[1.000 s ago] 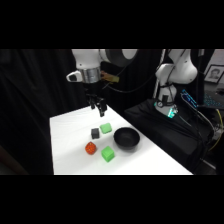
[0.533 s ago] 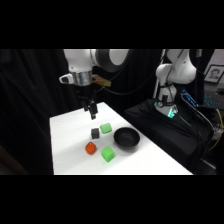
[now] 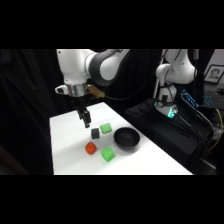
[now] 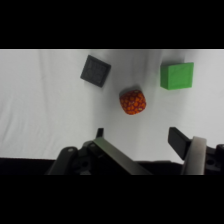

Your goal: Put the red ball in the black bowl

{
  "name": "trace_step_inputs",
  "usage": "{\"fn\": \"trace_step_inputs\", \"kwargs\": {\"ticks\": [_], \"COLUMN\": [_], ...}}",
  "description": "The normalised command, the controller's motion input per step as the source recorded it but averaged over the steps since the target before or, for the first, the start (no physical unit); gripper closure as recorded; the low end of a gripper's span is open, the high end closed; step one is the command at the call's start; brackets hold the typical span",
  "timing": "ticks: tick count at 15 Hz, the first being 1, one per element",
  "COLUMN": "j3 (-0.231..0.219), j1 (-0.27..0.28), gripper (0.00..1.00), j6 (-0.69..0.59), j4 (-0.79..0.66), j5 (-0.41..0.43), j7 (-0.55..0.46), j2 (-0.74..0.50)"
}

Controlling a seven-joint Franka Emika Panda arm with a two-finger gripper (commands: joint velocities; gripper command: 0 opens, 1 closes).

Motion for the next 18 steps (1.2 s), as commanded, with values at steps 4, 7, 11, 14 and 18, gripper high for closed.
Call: {"fn": "trace_step_inputs", "kwargs": {"ticks": [4, 7, 11, 14, 18], "j3": [0.06, 0.068, 0.073, 0.084, 0.036], "j1": [-0.052, -0.045, -0.037, -0.037, 0.004], "gripper": [0.0, 0.0, 0.0, 0.0, 0.0], "j6": [0.15, 0.14, 0.13, 0.14, 0.16], "j4": [0.27, 0.24, 0.19, 0.16, 0.14], "j5": [0.079, 0.069, 0.081, 0.102, 0.051], "j7": [-0.07, -0.06, -0.04, -0.05, 0.02], "j2": [0.31, 0.24, 0.2, 0.19, 0.18]}}
